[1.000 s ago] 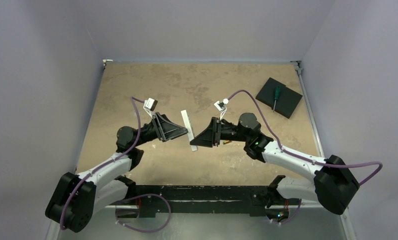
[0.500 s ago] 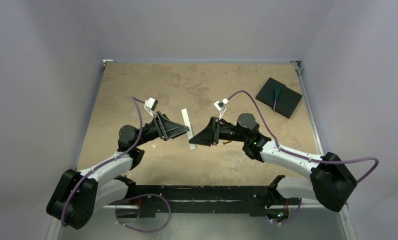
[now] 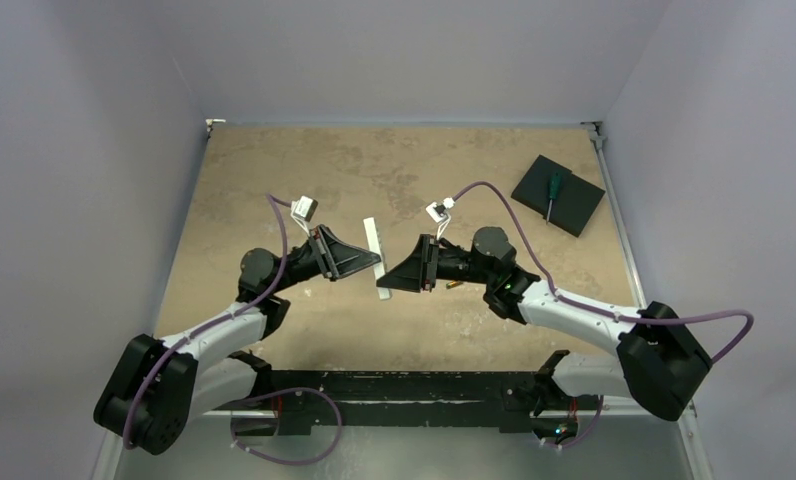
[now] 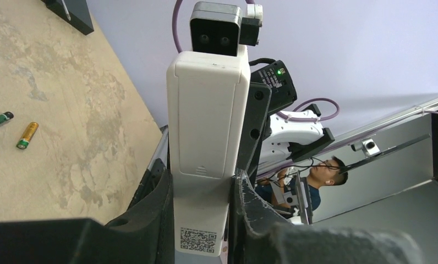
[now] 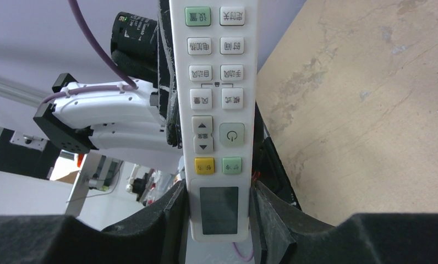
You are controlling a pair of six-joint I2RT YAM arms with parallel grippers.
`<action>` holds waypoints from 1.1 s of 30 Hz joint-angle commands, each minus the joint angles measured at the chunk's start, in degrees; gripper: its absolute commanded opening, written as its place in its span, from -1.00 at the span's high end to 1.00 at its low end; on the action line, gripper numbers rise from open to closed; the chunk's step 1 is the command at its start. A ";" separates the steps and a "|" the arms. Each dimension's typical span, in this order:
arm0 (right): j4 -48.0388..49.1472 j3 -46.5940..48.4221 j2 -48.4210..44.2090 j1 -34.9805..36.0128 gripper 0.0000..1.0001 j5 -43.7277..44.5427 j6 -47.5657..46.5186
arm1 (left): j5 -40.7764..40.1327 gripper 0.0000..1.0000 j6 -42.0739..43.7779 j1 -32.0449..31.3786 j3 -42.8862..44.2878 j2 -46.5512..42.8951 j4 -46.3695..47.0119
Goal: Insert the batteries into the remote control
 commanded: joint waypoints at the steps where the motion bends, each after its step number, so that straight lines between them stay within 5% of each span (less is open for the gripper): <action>1: 1.39 0.27 0.51 0.15 1.00 2.26 -0.60 | 0.15 1.00 0.57 -0.71 0.18 -0.28 3.16; 4: 1.56 -0.14 0.52 0.15 1.00 2.26 -0.60 | 0.11 1.00 1.02 -0.71 0.12 -0.16 3.13; 11: 1.73 -0.71 0.43 0.11 0.08 1.37 -1.30 | 0.36 1.00 1.71 -0.71 0.38 -0.45 2.70; 17: -0.99 -0.35 -0.23 0.15 -0.45 0.28 -3.58 | 0.40 1.00 2.74 -0.71 0.24 -0.67 1.40; 33: -33.55 10.05 -9.16 0.09 -0.66 5.15 -24.65 | 5.06 1.00 4.16 -1.03 1.34 -0.05 0.16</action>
